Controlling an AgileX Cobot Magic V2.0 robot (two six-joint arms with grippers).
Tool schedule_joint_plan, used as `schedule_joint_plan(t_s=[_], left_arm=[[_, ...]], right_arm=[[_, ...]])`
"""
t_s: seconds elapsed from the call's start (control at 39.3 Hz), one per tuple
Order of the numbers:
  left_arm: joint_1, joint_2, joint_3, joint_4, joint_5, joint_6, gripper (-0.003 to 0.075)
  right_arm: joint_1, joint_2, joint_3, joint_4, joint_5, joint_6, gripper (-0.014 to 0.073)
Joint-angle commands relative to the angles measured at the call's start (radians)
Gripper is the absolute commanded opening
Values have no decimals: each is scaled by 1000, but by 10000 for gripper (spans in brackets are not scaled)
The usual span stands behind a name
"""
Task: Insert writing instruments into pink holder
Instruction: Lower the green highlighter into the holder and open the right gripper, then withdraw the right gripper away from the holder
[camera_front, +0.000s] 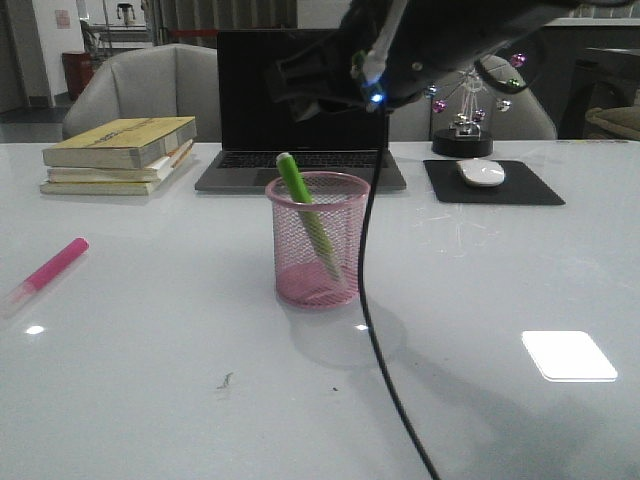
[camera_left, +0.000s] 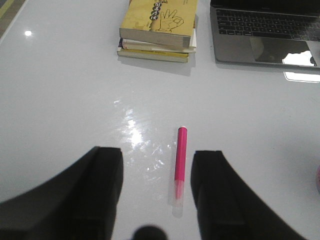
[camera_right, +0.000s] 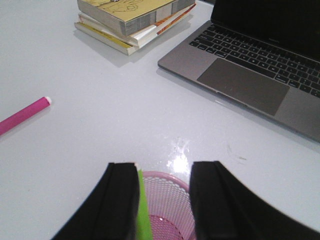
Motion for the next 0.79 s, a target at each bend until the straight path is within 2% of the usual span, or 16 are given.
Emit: schedule_joint_plan(t_s=[0.0,0.2,0.41,0.76], left_arm=[[-7,-9,-38,1,-66,-10,395],[-7,-9,-38,3,-68,-10,395],[-7,-9,-38,28,-68,-10,395],[-7,-9,-38,28,-72,-10,395]], right_arm=[[-25,-130,-27,-3,60,-2,383],[-119,-315,-26,-3,286,-2,383],[-269,-521,58,-3,365,-2,383],[-561,-847,206,-57,622,-1,383]])
